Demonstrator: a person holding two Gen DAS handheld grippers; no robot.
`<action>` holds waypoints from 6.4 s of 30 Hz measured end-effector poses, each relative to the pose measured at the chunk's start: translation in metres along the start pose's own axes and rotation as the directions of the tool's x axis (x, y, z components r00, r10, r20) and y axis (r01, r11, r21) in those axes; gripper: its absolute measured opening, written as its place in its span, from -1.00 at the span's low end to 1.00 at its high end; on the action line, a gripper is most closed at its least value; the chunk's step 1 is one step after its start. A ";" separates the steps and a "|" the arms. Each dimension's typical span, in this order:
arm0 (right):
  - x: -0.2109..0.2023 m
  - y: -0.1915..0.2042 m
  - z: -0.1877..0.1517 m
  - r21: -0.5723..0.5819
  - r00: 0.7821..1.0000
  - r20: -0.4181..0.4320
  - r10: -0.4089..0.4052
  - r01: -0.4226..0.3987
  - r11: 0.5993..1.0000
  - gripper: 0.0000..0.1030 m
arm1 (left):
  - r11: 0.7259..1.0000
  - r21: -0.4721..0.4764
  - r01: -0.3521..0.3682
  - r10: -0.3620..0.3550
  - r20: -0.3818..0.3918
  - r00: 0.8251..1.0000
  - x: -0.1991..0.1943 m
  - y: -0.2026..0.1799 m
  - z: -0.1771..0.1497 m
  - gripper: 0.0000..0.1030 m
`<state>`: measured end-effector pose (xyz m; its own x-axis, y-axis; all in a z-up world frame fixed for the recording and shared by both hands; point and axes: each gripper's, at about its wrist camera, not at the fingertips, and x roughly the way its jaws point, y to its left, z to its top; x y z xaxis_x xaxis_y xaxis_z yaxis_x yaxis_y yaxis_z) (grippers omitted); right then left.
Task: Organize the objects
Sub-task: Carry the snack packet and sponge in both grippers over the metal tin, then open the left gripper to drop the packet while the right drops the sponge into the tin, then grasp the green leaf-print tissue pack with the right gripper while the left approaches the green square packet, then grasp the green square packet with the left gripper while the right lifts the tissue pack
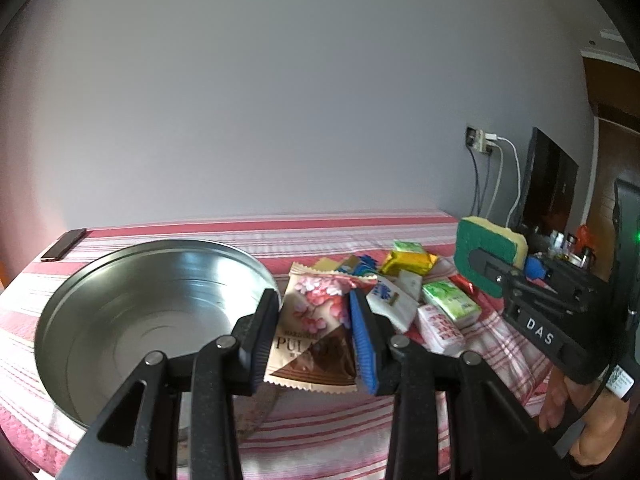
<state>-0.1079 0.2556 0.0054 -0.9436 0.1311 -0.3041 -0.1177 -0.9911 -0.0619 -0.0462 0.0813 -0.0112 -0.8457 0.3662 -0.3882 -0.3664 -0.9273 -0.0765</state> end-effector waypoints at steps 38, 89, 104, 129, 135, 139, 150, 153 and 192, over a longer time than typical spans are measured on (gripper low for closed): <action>0.046 0.143 0.041 -0.176 0.944 -0.045 0.326 -0.329 0.928 -0.30 | 0.949 -0.172 -0.265 0.262 -0.044 0.964 0.012 0.145 0.004 -0.31; 0.095 0.166 0.040 -0.081 0.915 -0.161 0.369 -0.385 0.919 0.21 | 0.814 -0.173 -0.555 0.519 -0.212 0.828 0.061 0.203 0.021 0.52; 0.044 0.026 0.015 0.066 0.992 -0.090 0.083 -0.078 0.995 0.46 | 0.709 -0.197 -0.677 0.665 -0.131 0.735 0.059 0.201 0.032 0.95; 0.056 -0.077 -0.023 0.084 0.947 -0.317 -0.052 0.083 0.993 0.46 | 0.979 0.203 -0.013 0.058 -0.215 0.975 0.159 -0.026 -0.005 0.76; 0.067 -0.071 -0.025 0.046 0.923 -0.383 -0.027 0.048 0.998 0.46 | 0.972 0.232 0.037 0.030 -0.277 0.960 0.172 -0.031 -0.011 0.70; 0.072 -0.078 -0.028 0.090 0.913 -0.408 0.001 0.039 0.995 0.46 | 0.978 0.196 0.070 0.002 -0.347 0.938 0.184 -0.026 -0.011 0.58; 0.071 -0.076 -0.030 0.089 0.909 -0.417 -0.003 0.044 0.995 0.13 | 0.977 0.190 0.101 -0.023 -0.379 0.925 0.189 -0.024 -0.014 0.60; 0.072 -0.073 -0.029 0.064 0.905 -0.426 -0.016 0.047 0.997 0.13 | 0.976 0.189 0.103 -0.023 -0.383 0.923 0.189 -0.023 -0.014 0.57; 0.039 -0.075 -0.021 0.101 0.972 -0.235 -0.028 0.053 0.993 0.10 | 0.983 0.184 0.001 0.037 -0.204 0.978 0.168 -0.018 -0.007 0.22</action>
<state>-0.1291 0.3359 -0.0221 -0.8407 0.1603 -0.5173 -0.1981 -0.9800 0.0183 -0.1790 0.1591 -0.0813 -0.7620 0.3081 -0.5696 -0.4325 -0.8967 0.0936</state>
